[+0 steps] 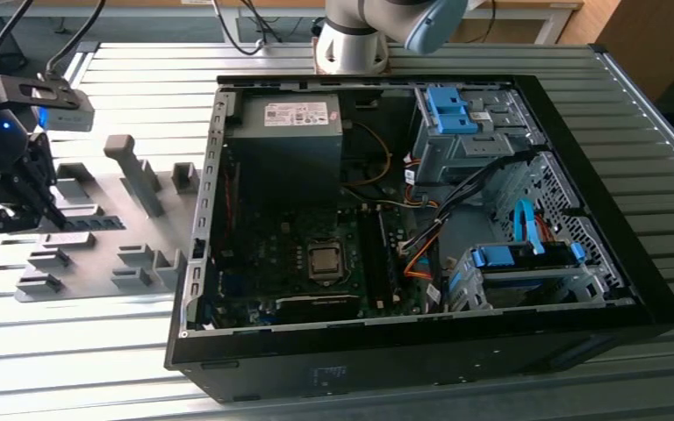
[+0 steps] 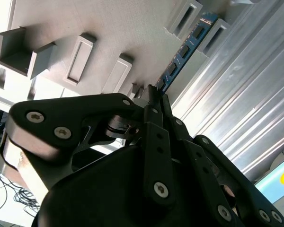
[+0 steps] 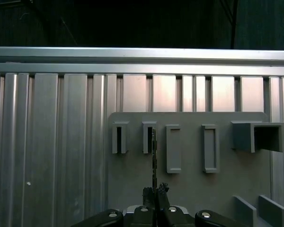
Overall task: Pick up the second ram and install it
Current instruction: 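Pick up the second ram and move it above second insertion slot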
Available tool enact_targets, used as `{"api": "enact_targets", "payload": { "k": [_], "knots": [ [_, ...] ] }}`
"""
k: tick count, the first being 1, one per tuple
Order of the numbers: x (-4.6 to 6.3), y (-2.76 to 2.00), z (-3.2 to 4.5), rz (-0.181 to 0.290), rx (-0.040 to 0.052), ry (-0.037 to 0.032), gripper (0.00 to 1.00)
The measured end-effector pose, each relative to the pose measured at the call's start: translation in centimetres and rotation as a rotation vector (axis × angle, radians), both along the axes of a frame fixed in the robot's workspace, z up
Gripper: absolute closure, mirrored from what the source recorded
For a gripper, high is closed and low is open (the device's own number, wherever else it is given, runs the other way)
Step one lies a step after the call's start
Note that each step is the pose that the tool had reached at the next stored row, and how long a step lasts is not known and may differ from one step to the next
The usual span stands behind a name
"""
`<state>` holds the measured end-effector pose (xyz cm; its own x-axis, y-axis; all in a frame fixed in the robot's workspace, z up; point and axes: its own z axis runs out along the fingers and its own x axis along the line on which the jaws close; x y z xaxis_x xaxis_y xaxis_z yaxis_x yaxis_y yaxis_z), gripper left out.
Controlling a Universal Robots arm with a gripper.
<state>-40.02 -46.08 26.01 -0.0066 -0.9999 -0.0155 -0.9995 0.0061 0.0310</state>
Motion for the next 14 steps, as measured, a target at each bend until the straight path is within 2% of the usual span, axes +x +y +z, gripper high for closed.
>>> {"api": "enact_targets", "payload": {
  "k": [14],
  "knots": [
    [0.0,0.0,0.51,0.0,-0.0001,0.0002,0.86]
  ]
}}
